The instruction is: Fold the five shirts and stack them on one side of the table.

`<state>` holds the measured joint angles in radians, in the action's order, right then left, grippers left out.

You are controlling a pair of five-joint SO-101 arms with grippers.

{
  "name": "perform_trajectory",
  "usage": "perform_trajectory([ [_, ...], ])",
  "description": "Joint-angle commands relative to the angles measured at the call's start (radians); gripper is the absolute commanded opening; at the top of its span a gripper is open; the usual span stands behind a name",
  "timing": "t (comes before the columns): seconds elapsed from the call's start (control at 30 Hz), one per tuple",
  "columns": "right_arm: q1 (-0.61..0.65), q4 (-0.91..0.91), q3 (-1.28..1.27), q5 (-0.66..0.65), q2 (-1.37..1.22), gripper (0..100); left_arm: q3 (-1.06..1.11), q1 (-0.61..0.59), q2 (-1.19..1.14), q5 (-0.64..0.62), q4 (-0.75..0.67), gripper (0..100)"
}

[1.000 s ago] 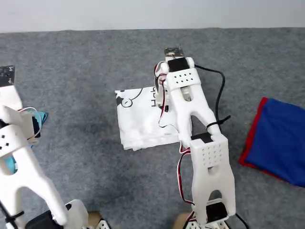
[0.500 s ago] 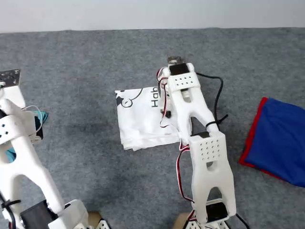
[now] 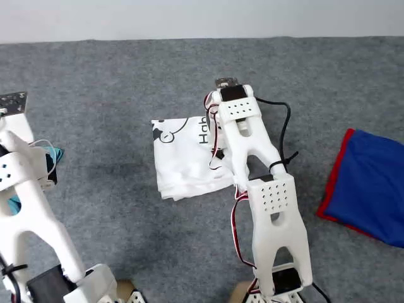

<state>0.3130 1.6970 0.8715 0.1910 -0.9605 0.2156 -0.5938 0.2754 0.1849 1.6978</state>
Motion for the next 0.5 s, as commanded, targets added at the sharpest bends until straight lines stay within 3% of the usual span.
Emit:
perform_trajectory([
  [0.0, -0.042, 0.085, 0.1, -0.034, 0.005, 1.0, -0.022, 0.002, 0.0, 0.011, 0.005, 1],
  [0.2, -0.16, 0.094, 0.238, -0.354, -0.004, 1.0, -0.022, 0.003, 0.0, 0.011, -0.014, 1],
  [0.47, -0.262, -0.008, 0.318, -0.993, -0.007, 1.0, -0.022, 0.005, 0.0, 0.011, -0.017, 1],
])
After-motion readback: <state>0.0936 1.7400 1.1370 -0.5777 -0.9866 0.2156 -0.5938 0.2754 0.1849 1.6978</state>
